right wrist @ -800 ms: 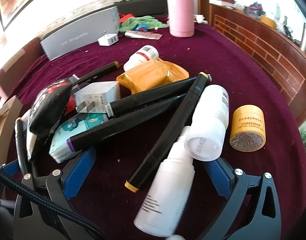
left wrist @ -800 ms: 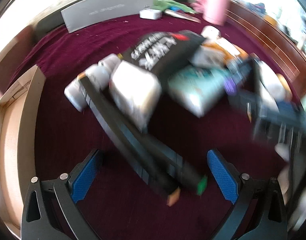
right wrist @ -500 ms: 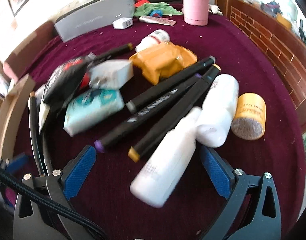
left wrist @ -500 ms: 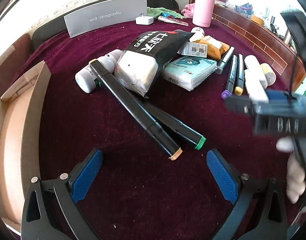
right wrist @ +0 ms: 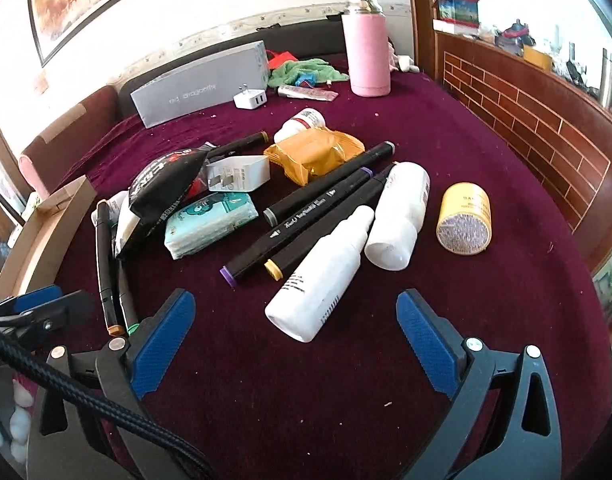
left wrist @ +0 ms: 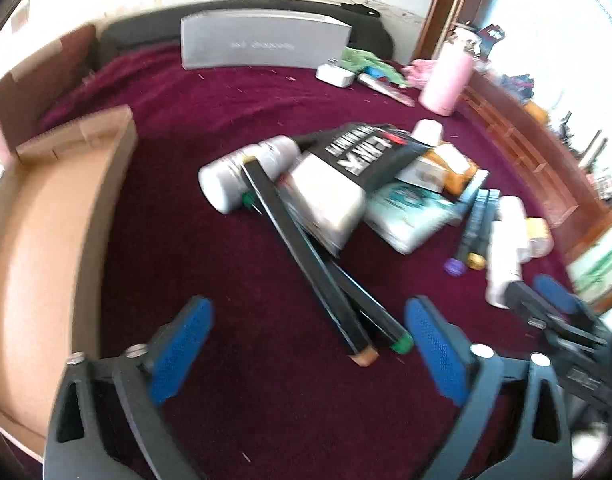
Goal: Organize objects
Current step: 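Move the left tool toward the black markers on the pile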
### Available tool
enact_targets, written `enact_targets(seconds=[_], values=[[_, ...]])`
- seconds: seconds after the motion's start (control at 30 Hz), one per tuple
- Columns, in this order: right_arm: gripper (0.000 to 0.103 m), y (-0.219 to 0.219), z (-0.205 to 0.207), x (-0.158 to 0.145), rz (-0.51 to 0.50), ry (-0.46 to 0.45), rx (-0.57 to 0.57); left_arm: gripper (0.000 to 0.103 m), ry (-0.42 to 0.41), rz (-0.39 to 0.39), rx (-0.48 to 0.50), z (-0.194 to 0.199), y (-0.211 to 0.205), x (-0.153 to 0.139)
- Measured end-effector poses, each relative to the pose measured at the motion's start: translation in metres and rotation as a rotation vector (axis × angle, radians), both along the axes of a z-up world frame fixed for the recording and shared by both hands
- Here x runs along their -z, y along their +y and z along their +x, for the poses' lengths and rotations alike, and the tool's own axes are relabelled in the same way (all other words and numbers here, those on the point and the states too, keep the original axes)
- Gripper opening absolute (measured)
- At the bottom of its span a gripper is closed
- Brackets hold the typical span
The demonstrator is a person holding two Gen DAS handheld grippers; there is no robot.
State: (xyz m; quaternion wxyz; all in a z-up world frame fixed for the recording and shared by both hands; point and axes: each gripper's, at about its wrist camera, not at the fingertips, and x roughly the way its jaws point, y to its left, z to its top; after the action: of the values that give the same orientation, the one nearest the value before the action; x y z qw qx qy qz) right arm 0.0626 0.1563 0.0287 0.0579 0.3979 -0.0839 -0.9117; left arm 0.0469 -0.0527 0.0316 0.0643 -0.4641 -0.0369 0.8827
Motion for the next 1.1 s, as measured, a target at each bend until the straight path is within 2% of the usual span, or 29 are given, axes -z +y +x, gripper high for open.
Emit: enact_targets(seconds=[0.07,0.1,0.17,0.27,0.33,0.53,0.67,0.8,0.93,1.1], values=[[0.102,0.002,0.004,0.000,-0.035,0.012,-0.005,0.070,-0.001,-0.016,-0.020,-0.006,-0.006,0.003],[0.102,0.003,0.004,0.001,-0.051,0.013,-0.008,0.069,-0.017,-0.021,-0.028,-0.010,-0.008,0.007],[0.102,0.006,0.004,0.001,-0.084,0.010,-0.012,0.065,-0.035,0.013,-0.033,-0.014,-0.016,0.012],[0.102,0.009,0.007,0.002,-0.122,0.015,-0.021,0.034,-0.059,0.019,-0.039,-0.017,-0.022,0.014],[0.102,0.011,0.007,0.003,-0.140,0.014,-0.026,0.033,-0.064,0.015,-0.053,-0.017,-0.028,0.014],[0.102,0.014,0.006,0.005,-0.178,0.003,-0.030,0.034,-0.087,-0.007,-0.092,-0.019,-0.028,0.016],[0.102,0.015,0.007,0.005,-0.181,-0.001,-0.027,0.054,-0.077,-0.079,-0.049,-0.020,-0.008,0.019],[0.102,0.015,0.006,0.006,-0.178,-0.008,-0.020,0.061,-0.038,-0.156,-0.033,-0.013,0.003,0.021],[0.102,0.015,0.006,0.006,-0.172,-0.012,-0.014,0.068,-0.025,-0.147,-0.042,-0.011,-0.002,0.022],[0.102,0.016,0.005,0.006,-0.173,-0.019,-0.008,0.068,-0.011,-0.141,-0.042,-0.009,-0.004,0.023]])
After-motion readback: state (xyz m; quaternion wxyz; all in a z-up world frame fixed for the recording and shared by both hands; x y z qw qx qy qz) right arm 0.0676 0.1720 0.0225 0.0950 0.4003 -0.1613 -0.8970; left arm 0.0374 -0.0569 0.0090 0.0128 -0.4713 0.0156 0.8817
